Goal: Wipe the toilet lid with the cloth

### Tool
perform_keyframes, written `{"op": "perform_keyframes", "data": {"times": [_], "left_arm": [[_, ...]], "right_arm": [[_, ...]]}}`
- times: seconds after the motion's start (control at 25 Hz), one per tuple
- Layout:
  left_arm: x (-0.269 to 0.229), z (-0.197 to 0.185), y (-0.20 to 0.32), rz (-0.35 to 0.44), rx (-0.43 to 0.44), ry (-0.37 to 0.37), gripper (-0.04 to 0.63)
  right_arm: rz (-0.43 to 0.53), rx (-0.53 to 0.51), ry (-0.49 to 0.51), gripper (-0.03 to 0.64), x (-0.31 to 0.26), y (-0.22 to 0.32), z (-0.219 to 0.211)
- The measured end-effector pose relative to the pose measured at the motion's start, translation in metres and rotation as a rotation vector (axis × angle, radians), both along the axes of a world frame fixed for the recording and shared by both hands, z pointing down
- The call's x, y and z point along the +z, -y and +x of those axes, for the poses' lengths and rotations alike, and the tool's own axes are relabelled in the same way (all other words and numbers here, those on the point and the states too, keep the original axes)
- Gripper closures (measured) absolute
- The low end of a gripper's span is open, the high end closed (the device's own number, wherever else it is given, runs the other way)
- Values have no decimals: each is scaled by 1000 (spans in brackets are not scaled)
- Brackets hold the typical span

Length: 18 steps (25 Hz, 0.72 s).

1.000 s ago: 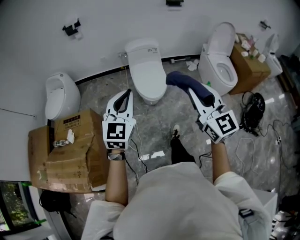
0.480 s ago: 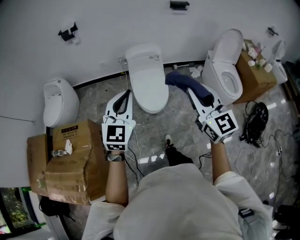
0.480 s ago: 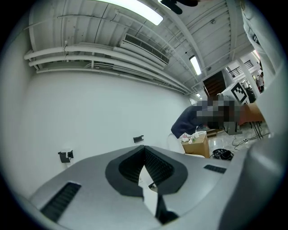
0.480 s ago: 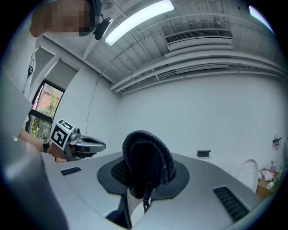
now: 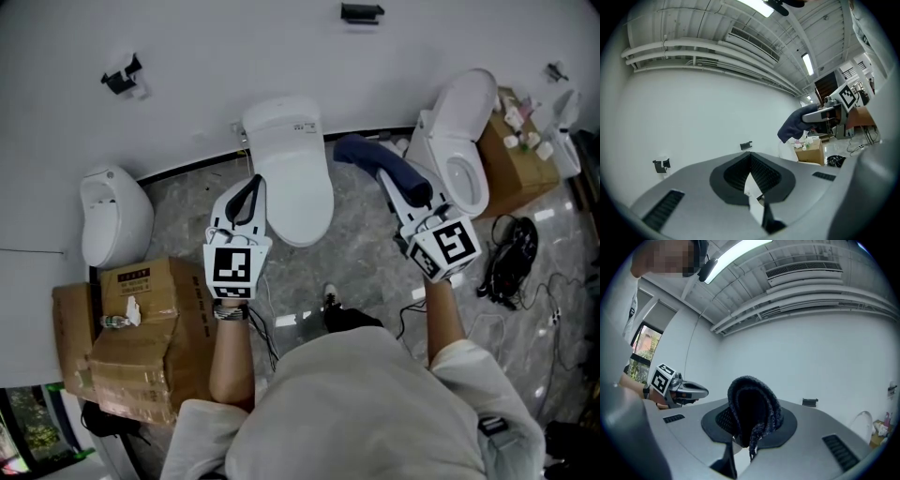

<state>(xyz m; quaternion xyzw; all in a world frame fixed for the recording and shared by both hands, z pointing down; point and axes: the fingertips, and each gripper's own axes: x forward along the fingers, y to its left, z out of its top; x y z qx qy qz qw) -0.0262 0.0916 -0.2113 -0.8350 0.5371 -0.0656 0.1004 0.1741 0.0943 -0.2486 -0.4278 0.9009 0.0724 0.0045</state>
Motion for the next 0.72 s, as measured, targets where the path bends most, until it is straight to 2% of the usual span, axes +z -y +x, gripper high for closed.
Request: {"op": "perform_keyframes", "data": {"times": [0.36, 0.72], "left_arm": [[2, 27, 57, -20, 2, 32, 594], [8, 38, 99, -39, -54, 23, 594]], "right_arm": [[-6, -33, -25, 534, 3, 56, 14], [-20, -74, -19, 534, 6, 108, 24]]}}
